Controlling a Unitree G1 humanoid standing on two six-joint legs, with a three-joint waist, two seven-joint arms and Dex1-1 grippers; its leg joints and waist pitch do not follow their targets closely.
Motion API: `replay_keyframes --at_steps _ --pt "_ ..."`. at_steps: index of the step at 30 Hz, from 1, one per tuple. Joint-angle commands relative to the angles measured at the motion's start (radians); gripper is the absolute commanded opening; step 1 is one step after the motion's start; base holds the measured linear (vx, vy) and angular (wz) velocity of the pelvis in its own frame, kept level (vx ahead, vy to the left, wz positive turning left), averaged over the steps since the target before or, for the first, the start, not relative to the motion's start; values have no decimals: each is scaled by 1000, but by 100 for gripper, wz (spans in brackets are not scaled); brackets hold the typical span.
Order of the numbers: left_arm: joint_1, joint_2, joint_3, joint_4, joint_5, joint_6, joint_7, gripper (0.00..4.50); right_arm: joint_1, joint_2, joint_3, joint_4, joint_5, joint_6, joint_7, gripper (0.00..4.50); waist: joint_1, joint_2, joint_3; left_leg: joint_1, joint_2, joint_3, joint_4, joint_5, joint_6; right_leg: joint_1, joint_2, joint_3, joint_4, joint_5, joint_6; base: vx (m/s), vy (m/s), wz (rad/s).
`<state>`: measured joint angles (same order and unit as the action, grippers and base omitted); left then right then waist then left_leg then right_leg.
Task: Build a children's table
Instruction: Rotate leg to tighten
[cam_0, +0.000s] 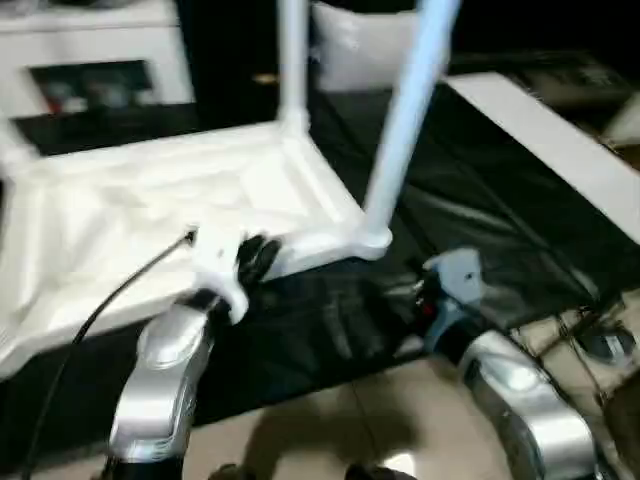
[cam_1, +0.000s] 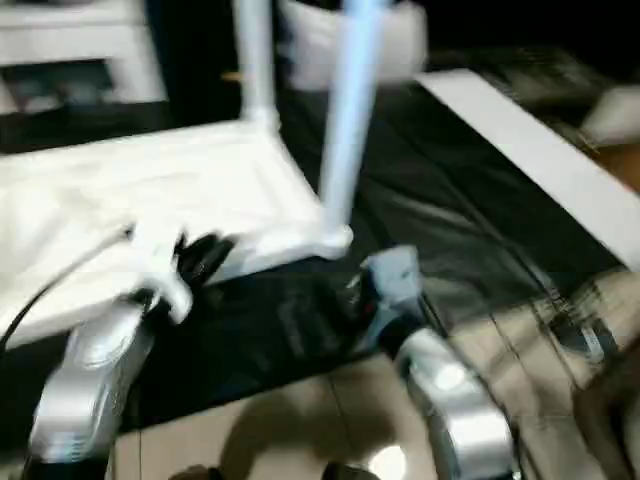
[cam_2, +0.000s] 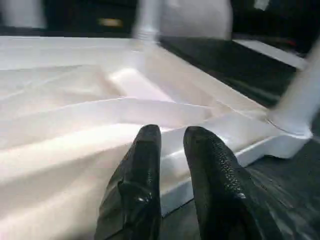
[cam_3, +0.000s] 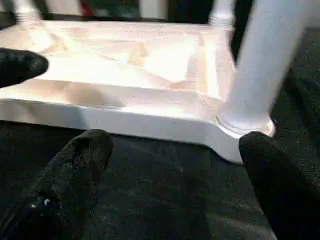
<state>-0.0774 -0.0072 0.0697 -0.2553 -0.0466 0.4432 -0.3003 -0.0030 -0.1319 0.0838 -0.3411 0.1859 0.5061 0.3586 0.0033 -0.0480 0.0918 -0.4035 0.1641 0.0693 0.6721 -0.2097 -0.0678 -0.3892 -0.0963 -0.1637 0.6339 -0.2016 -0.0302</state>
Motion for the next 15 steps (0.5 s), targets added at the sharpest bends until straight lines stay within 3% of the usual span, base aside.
replay_keyframes --at_steps 1,2,3,4,5,6,7,8,9,10,11,12,13,14,15 --pt "34 21 -28 -39 11 7 18 134 -6 11 -27 16 20 -27 2 450 -34 -16 -41 -30 -44 21 135 -103 -9 27 -223 35 -242 -1058 102 56 -30 34" --pt "34 21 -28 -39 11 7 18 134 -6 11 -27 16 20 -27 2 450 -19 -5 -46 -25 -22 25 106 -127 -9 57 -242 29 -230 -992 141 68 3 1" --pt "50 29 -38 -58 14 19 18 134 -6 9 -23 22 13 -30 0 450 -9 -9 -61 -17 20 10 82 -208 28 98 -309 64 -215 -845 82 51 24 36" --pt "68 35 -47 -87 25 43 20 134 -3 7 -18 23 8 -36 -3 450 9 3 -71 1 49 -4 22 -169 58 129 -285 55 -195 -637 -45 -54 26 65" --pt "68 35 -47 -89 26 44 20 134 -3 8 -19 24 8 -36 -5 450 -1 44 -70 4 52 -20 -67 -41 112 127 -152 -23 -141 -436 -106 -74 28 93" --pt "80 37 -54 -109 37 50 24 134 -2 26 -37 32 9 -44 -35 450 -20 69 -61 36 72 -45 -108 -68 130 82 -72 -35 -92 -349 -93 -57 7 59" --pt "84 37 -56 -117 41 51 25 134 0 34 -44 36 9 -50 -48 450 -54 64 -62 55 100 -94 -125 -95 159 59 -29 -6 -37 -174 -70 -2 12 45" --pt "95 37 -57 -131 49 44 29 134 6 25 -42 39 6 -45 -47 450 -51 67 -59 53 92 -96 -125 -130 166 54 -31 9 -33 -137 -79 17 4 36" --pt "109 32 -49 -145 45 40 41 134 12 20 -41 42 -10 -57 -59 450 -32 44 -47 72 97 -28 -114 -322 42 39 -77 81 -102 -177 -104 17 4 36" --pt "124 28 -38 -158 37 32 54 134 19 20 -42 39 -19 -52 -74 450 -27 41 -44 72 85 -15 -116 -391 7 41 -82 90 -115 -260 -110 -4 -22 32" --pt "129 27 -33 -162 32 27 58 134 21 24 -47 36 -17 -39 -83 450 -26 31 -43 80 75 -1 -114 -442 -17 34 -83 96 -125 -341 -112 0 0 0" --pt "134 30 -29 -166 24 26 58 134 22 28 -52 25 -1 -12 -82 450 -25 27 -41 83 63 8 -116 -508 -29 32 -85 98 -141 -511 -78 0 0 0" --pt "138 40 -32 -170 26 24 60 134 25 27 -54 14 10 13 -79 450 -30 12 -48 82 58 11 -118 -509 -23 35 -87 93 -154 -610 -31 0 0 0" --pt "138 40 -32 -170 26 24 60 134 25 27 -54 14 10 13 -79 450 -29 14 -54 74 58 9 -121 -473 -16 43 -89 96 -151 -603 -22 0 0 0" --pt "143 55 -37 -174 36 20 63 134 29 20 -42 2 26 24 -54 450 -29 7 -62 49 61 11 -129 -363 8 51 -91 110 -143 -549 -16 0 0 0"
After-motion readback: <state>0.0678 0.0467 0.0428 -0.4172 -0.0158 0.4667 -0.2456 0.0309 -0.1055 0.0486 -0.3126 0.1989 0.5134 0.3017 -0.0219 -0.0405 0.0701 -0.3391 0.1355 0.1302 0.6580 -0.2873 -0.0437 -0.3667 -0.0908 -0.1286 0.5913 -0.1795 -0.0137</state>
